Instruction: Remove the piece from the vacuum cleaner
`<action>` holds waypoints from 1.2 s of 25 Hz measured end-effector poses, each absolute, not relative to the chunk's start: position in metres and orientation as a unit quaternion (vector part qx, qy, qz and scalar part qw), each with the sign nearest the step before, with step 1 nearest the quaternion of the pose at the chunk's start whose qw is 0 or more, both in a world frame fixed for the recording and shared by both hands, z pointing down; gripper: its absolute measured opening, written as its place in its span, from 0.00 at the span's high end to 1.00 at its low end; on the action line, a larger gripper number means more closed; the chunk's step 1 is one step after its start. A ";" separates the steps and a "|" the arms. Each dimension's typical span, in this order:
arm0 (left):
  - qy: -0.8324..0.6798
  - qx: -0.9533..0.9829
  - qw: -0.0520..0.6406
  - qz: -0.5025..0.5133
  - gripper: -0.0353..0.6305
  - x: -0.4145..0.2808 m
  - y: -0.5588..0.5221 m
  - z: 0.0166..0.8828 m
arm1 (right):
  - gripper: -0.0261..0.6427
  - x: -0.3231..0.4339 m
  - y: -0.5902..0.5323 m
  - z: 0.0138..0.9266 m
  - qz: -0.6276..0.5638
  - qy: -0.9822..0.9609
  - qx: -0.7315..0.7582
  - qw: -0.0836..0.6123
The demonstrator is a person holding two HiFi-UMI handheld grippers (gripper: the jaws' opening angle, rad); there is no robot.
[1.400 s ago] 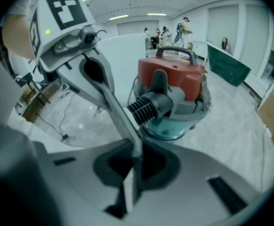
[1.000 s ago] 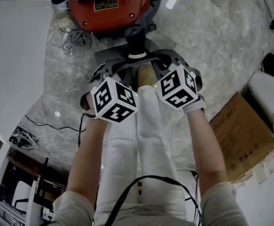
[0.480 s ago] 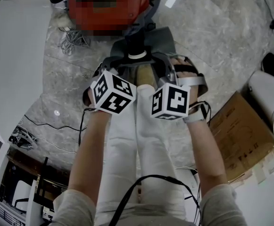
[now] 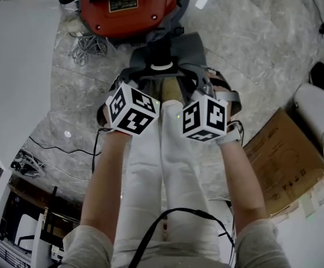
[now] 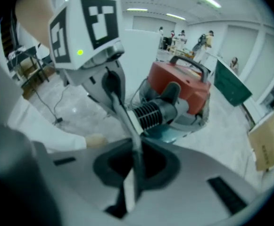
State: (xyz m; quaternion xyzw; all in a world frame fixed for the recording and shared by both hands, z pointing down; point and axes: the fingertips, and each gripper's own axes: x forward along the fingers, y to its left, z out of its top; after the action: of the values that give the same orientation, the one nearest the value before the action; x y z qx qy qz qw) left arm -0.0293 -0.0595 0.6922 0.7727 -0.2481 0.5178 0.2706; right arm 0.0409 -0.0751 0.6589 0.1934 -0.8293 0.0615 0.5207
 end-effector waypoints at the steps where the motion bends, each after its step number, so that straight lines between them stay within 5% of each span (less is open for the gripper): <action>1: -0.250 0.773 0.269 0.518 0.89 -0.030 -0.059 0.691 | 0.92 0.041 -0.076 0.660 0.086 -0.833 0.201 0.509; 16: -0.243 0.774 0.248 0.530 0.89 -0.027 -0.061 0.676 | 0.92 0.043 -0.082 0.683 0.315 -0.824 0.263 0.391; 30: -0.246 0.779 0.292 0.497 0.89 -0.036 -0.040 0.679 | 0.92 0.037 -0.055 0.667 0.173 -0.841 0.212 0.466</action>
State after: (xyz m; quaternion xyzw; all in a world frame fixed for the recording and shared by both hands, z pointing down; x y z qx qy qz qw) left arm -0.0362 -0.0398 0.6793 0.7795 -0.2458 0.4965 0.2924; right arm 0.0365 -0.0551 0.6674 0.2122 -0.8414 0.1732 0.4658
